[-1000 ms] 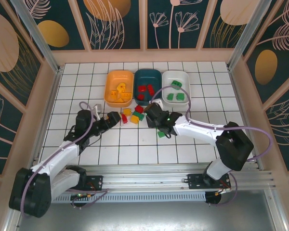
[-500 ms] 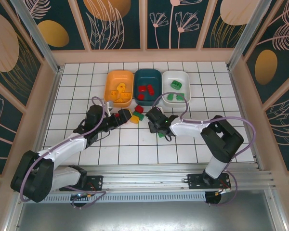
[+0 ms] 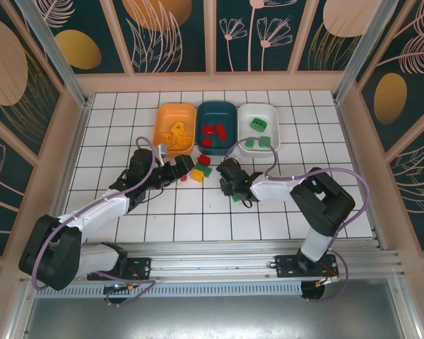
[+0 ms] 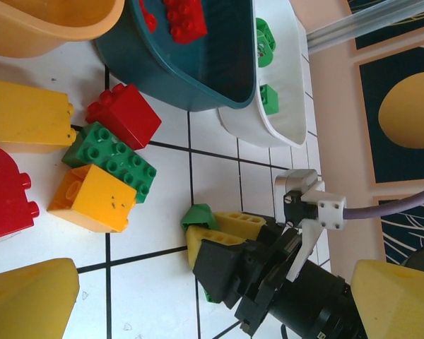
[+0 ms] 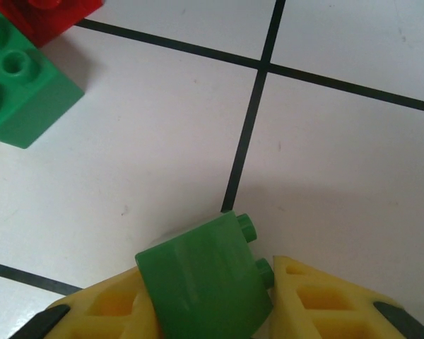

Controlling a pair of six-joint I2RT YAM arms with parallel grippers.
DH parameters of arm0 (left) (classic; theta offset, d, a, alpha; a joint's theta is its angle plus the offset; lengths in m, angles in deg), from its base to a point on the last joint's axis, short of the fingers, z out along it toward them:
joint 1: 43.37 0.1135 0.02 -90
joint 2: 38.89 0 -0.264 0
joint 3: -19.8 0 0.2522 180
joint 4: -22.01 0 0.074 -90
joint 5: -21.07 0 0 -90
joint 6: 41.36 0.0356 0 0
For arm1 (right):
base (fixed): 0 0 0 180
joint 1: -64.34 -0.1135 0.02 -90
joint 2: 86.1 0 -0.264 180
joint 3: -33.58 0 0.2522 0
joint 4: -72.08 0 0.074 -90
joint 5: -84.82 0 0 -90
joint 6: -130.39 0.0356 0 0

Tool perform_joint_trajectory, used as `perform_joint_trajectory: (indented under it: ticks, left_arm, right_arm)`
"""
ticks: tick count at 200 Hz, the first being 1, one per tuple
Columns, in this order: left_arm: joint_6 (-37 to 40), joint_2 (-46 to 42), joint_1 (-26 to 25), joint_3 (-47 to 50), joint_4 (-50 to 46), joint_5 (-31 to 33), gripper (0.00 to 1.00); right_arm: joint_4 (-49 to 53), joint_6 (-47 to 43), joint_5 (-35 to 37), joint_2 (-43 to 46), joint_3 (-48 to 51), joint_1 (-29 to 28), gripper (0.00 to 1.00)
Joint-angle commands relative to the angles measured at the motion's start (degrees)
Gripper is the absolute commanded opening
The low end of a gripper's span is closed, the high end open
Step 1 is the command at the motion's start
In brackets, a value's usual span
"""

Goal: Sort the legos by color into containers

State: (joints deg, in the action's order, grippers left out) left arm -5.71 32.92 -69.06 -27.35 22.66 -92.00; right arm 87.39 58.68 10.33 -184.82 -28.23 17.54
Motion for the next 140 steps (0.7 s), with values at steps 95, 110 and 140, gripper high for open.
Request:
perform_joint_trajectory:
  ticks: [95, 110, 140]
  left_arm:
    - [0.45, 6.26, -5.18, -10.76, -9.78, 6.59, 0.96]
    - [1.05, 8.83, -7.46, -13.29, -11.34, 6.99, 0.95]
    - [2.92, 13.52, -11.40, -17.43, -14.45, 7.58, 0.96]
  right_arm:
    - [0.52, -1.17, -1.44, 11.83, -6.50, 11.64, 0.29]
    - [1.65, -0.87, -1.79, 7.05, -10.60, 15.12, 0.29]
    - [3.75, -0.61, -2.39, -2.90, -19.10, 23.18, 0.29]
